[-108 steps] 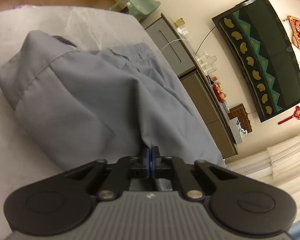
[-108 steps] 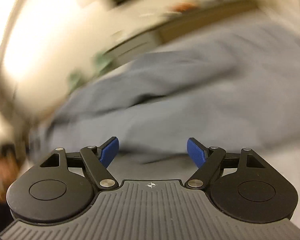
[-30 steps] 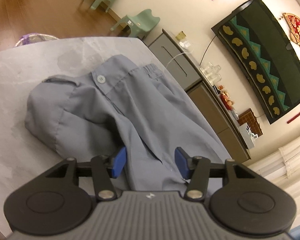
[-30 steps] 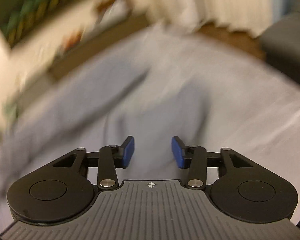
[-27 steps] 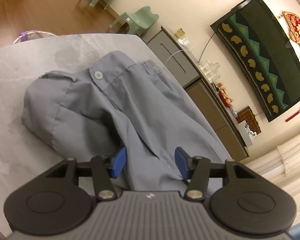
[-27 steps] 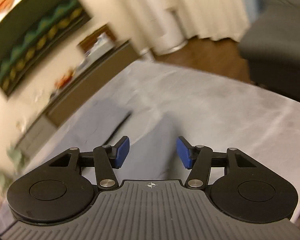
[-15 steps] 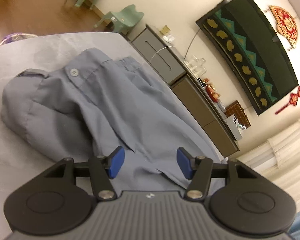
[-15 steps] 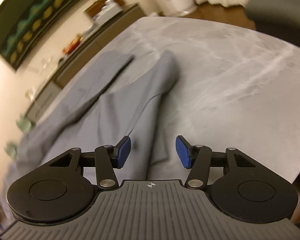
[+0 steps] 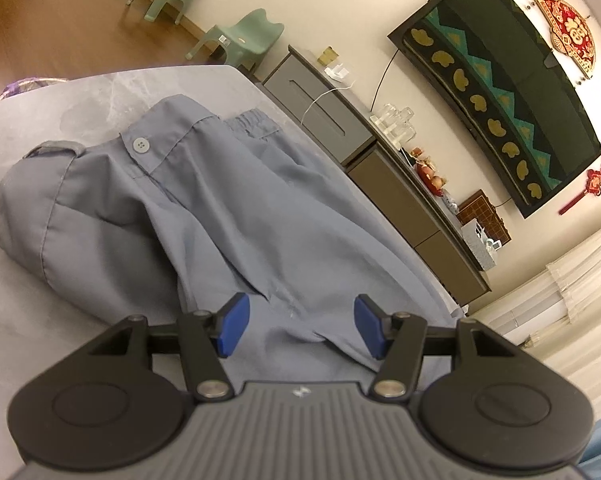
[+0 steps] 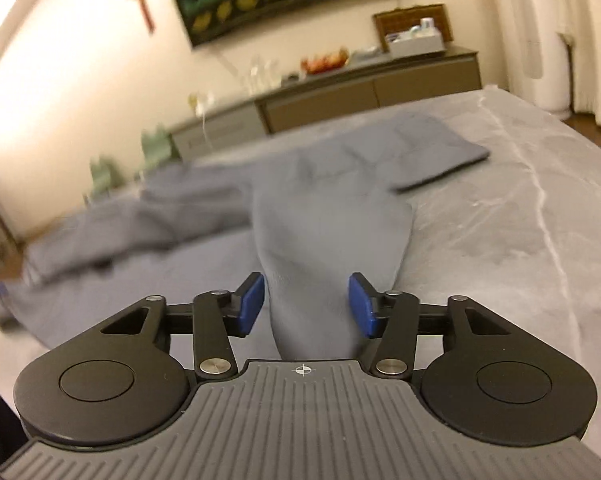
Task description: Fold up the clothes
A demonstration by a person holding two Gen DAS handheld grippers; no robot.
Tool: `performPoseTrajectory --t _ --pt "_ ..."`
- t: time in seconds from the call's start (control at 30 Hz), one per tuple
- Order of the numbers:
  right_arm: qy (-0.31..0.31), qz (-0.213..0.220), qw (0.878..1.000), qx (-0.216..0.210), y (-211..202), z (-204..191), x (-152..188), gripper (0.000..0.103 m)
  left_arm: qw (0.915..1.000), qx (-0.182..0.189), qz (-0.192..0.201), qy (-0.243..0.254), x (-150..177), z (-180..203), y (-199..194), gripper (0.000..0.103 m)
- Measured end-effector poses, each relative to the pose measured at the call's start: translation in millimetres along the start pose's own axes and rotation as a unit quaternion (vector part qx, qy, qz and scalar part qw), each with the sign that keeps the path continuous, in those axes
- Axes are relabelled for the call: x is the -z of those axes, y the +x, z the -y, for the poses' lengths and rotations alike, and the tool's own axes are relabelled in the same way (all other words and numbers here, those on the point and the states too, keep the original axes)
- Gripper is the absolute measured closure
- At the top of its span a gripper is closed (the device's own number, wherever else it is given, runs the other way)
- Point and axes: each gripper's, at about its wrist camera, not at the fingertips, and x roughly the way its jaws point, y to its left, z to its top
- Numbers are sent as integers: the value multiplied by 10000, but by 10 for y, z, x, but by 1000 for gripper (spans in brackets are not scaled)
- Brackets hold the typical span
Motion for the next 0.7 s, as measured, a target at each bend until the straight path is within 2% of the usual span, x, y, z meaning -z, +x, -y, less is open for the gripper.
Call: performPoseTrajectory --t 0.07,0.17,0.23,0.3,0.37,0.43,0.47,0.5,0.57,0.63,0.7 --pt "182 246 9995 64 -66 63 -33 46 10000 11 -23 15 -1 10 16 44" --pt "253 451 9984 247 92 87 -138 22 9999 20 -73 84 8 44 44 44" --pt "212 236 9991 297 301 89 -205 24 9999 13 -94 141 18 59 51 43" --pt "158 -90 9973 711 553 103 -233 24 9998 -17 -91 192 21 59 46 43" --pt "284 -493 9941 926 825 187 -236 26 9997 -62 -82 237 26 49 41 42" --pt "448 -808 9908 985 1014 258 -238 45 9996 -112 -80 242 18 22 38 42" --pt "538 -886 9906 898 1031 275 -238 75 9997 -120 -78 218 13 6 34 42" --pt "581 -842 9914 819 996 278 -249 87 9997 -119 -77 190 6 -11 30 42" --pt "612 -608 9940 672 864 270 -282 95 9998 -122 -62 157 -2 -19 24 42" --pt "751 -344 9954 493 702 289 -302 98 9998 -129 -49 151 -8 -13 25 42" --pt "944 20 9941 529 494 346 -300 103 9998 -168 2 132 -18 -16 16 42"
